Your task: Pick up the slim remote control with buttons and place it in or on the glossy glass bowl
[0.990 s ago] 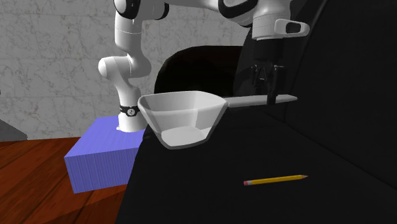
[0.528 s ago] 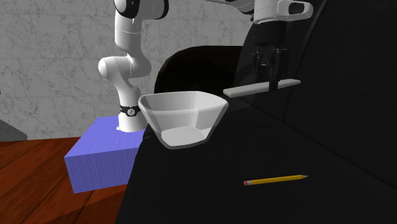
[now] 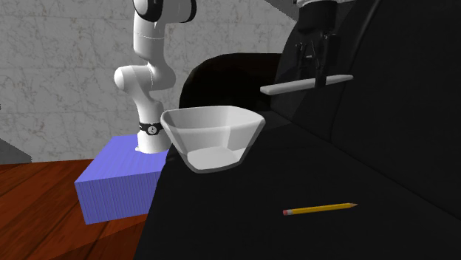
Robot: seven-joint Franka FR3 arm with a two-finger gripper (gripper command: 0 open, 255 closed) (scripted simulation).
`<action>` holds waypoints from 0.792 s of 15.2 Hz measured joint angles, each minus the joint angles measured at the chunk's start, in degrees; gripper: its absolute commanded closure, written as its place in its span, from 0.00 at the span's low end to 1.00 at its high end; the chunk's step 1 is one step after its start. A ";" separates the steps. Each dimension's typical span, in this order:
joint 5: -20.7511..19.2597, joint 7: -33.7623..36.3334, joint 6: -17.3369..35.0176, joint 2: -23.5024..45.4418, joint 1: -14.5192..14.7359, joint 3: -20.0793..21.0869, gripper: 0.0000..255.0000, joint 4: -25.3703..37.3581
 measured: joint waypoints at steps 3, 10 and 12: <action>0.03 -0.01 -1.81 -0.09 0.16 0.05 1.00 1.74; 3.95 -5.96 3.32 -13.22 -6.16 -0.71 1.00 -16.09; 5.14 -8.27 4.87 -16.95 -7.87 -1.34 1.00 -21.27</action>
